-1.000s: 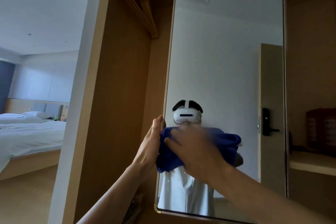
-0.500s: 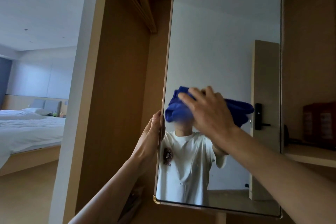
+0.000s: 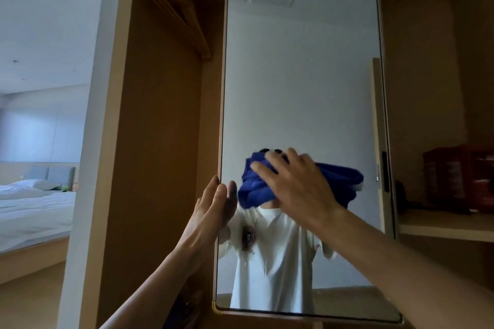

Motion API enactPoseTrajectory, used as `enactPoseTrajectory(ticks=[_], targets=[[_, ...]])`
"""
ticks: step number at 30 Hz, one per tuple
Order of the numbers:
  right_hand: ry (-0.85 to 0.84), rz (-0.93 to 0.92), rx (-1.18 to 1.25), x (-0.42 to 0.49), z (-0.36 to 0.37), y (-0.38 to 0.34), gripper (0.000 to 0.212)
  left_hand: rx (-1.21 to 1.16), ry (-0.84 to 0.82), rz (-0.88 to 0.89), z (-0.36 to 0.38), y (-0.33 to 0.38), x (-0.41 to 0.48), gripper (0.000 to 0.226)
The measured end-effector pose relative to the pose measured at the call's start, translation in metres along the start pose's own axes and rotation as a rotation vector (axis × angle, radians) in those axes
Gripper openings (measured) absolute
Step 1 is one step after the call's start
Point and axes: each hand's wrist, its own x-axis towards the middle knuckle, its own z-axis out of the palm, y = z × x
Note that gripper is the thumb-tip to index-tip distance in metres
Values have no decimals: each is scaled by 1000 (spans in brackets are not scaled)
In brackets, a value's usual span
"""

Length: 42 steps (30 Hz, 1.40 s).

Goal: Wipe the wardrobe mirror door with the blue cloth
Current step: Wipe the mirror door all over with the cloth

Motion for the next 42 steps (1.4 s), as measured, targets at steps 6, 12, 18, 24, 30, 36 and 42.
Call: enactPoseTrajectory(ticks=[6, 12, 18, 24, 30, 36, 42], targets=[[11, 174, -26, 8, -16, 32, 68, 131, 55, -32, 5, -7, 16, 93], [-174, -91, 12, -51, 9, -37, 64, 147, 35, -16, 9, 2, 2, 98], [-143, -95, 29, -45, 3, -13, 59, 200, 32, -24, 14, -6, 14, 116], [-4, 178, -73, 7, -29, 75, 64, 199, 30, -8, 19, 3, 14, 127], [-53, 43, 29, -26, -6, 28, 64, 216, 69, -12, 14, -9, 21, 120], [-208, -197, 47, -88, 14, -26, 68, 235, 77, -12, 19, -7, 13, 120], [-74, -104, 50, -65, -3, 13, 56, 234, 84, 18, 17, -15, 7, 118]])
